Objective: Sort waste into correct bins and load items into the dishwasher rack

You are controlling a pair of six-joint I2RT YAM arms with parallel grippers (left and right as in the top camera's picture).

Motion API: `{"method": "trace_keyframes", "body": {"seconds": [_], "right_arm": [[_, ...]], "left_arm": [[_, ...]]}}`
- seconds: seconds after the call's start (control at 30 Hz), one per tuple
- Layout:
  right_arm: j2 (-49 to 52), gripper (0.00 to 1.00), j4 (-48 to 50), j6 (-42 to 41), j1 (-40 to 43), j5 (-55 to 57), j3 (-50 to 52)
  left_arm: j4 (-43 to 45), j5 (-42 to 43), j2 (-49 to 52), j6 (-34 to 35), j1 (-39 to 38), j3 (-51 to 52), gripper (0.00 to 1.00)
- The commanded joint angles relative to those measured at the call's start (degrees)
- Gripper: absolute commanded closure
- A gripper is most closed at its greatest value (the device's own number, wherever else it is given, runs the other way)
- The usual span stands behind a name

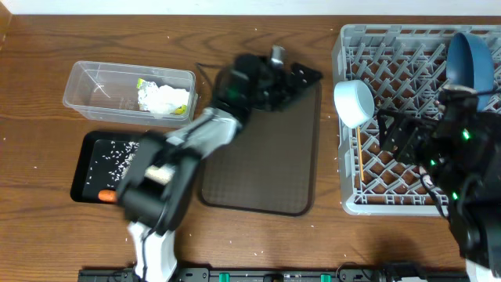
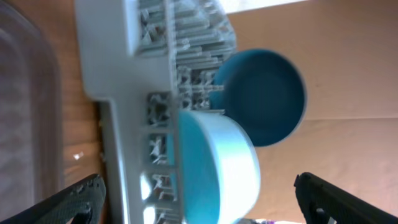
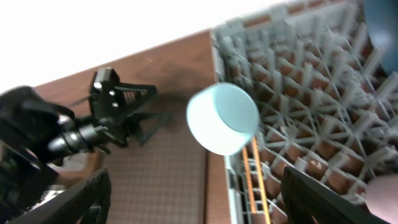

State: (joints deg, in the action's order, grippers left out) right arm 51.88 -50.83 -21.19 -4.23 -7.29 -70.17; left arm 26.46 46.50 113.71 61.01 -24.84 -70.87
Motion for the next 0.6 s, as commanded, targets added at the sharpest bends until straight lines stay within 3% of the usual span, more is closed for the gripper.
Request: {"method": "trace_keyframes", "body": {"seconds": [0.0,0.13,0.27,0.33,0.57], "right_arm": [[-2.3,0.19,0.0,3.8,0.8,-6.1,-0.9],[-3.7,0.19,-0.9,5.8,0.8,-9.3,-0.9],[-4.4,0.15,-0.9,6.7,0.8,-9.7,-0.9],[-4.5,0.01,-0.8,6.6,0.8,-10.5,-0.9],[-4.5,0.01,-1.2,6.4,0.8,-14.2,-0.9]], "left_arm": [[-15.0,-1.4,-13.2,-20.8,3.6,-1.3,0.02],[-47.5,-15.0,-28.0,-40.0,8.5,-3.7,0.02],[-70.0,-33.8,-40.4,-51.4,11.3,-5.5,0.02],[-76.7,-40.5,-45.3,-54.7,11.8,-5.5,0.02],[-88.2,-50.9,-55.3,-55.5,11.8,-5.5,0.02]]}}
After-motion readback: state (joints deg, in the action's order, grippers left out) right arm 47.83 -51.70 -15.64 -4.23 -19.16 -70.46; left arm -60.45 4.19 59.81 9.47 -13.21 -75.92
